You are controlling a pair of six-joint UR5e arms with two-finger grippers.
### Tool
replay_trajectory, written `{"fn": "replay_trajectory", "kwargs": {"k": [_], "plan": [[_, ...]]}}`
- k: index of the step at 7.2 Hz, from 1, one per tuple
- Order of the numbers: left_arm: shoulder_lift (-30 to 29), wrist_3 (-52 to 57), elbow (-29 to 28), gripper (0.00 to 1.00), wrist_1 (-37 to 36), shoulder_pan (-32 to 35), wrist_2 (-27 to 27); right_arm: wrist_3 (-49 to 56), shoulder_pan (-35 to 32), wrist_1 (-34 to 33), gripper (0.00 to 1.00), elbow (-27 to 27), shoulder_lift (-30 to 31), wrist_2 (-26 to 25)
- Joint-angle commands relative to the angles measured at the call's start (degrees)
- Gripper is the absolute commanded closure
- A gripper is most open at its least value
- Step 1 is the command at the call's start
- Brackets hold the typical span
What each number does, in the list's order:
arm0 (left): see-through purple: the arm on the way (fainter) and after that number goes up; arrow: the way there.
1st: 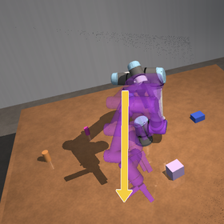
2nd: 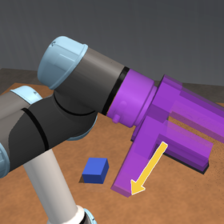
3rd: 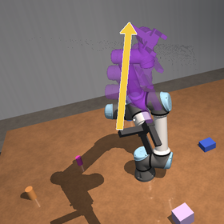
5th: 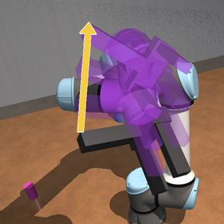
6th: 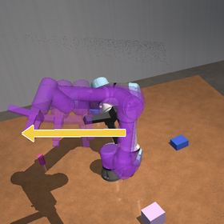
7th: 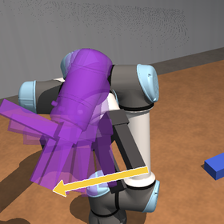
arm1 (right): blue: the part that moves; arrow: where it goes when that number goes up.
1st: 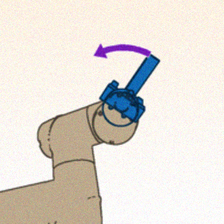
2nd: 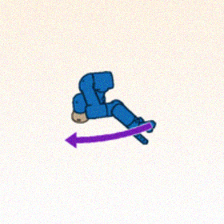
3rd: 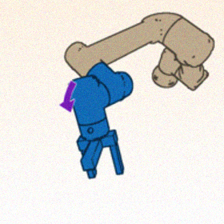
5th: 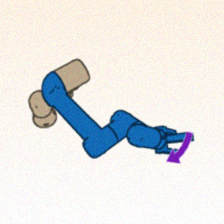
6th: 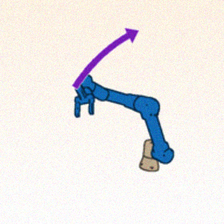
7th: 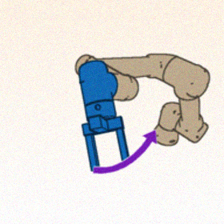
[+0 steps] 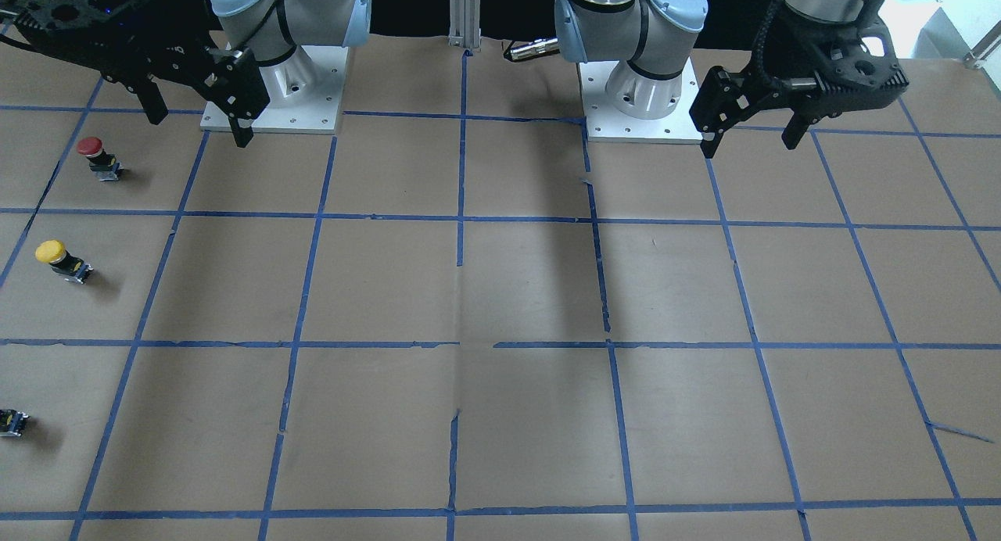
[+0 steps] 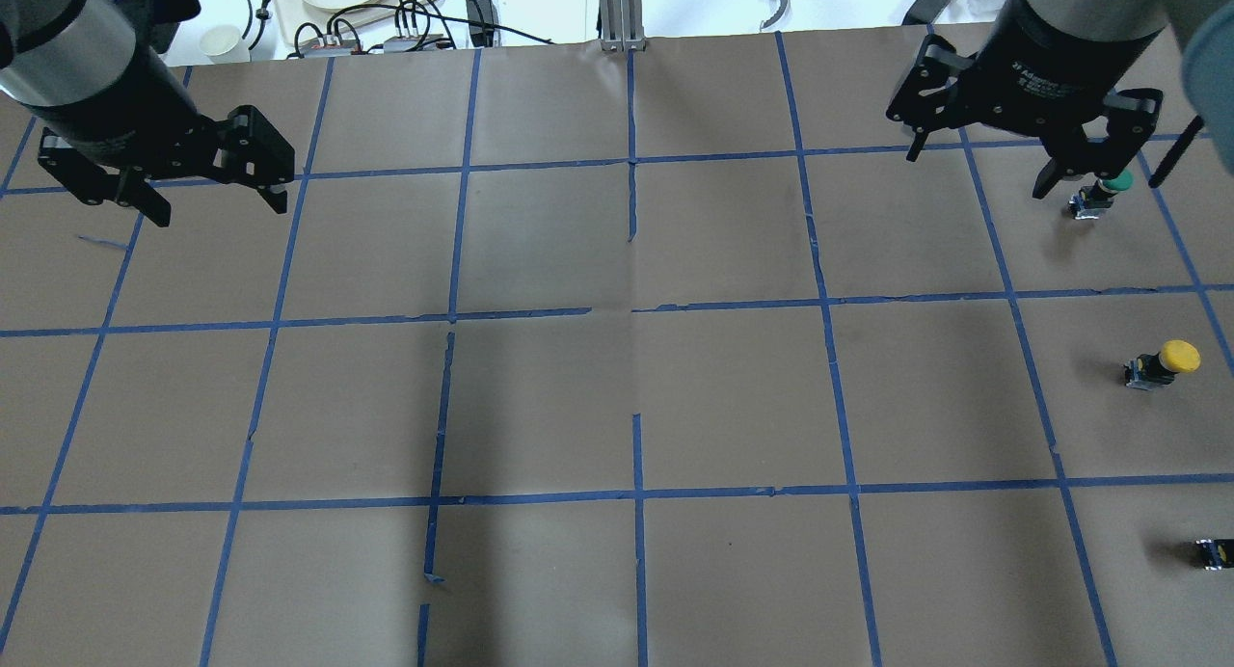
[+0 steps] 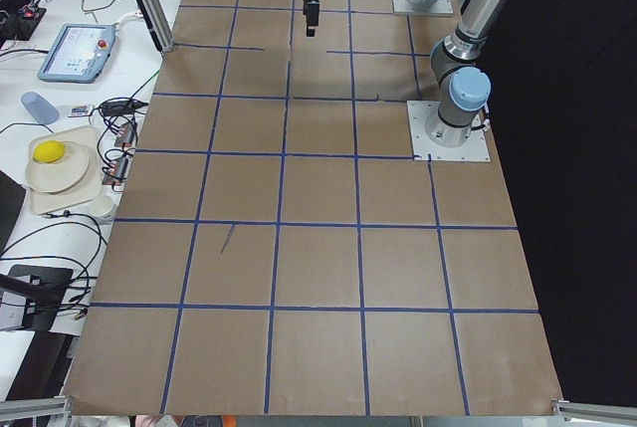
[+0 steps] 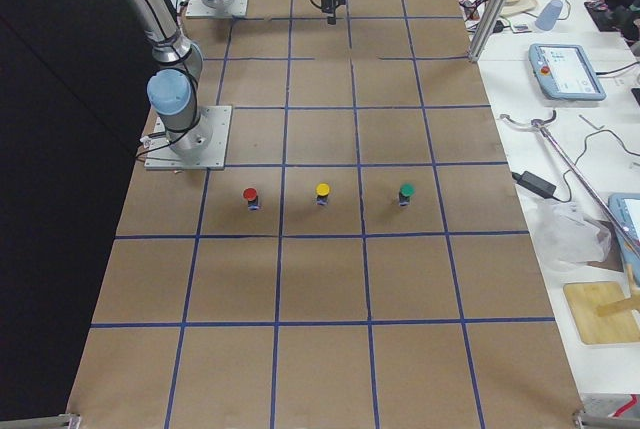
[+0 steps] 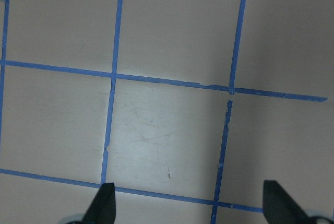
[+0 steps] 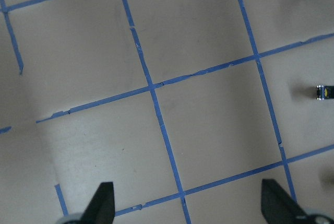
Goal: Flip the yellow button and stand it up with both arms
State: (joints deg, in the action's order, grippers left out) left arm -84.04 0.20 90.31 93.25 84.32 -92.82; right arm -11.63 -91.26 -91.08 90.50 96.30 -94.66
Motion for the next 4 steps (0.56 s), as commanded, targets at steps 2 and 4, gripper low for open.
{"fn": "replay_trajectory", "kwargs": {"k": [2, 4], "plan": [[-0.52, 0.68, -1.01, 0.00, 2.20, 5.14, 1.51, 7.39, -0.23, 0.11, 0.00, 0.11, 0.11, 6.63], [-1.56, 0.68, -1.71, 0.00, 1.24, 3.67, 1.51, 7.85, -0.15, 1.77, 0.00, 0.37, -0.06, 2.57]]}}
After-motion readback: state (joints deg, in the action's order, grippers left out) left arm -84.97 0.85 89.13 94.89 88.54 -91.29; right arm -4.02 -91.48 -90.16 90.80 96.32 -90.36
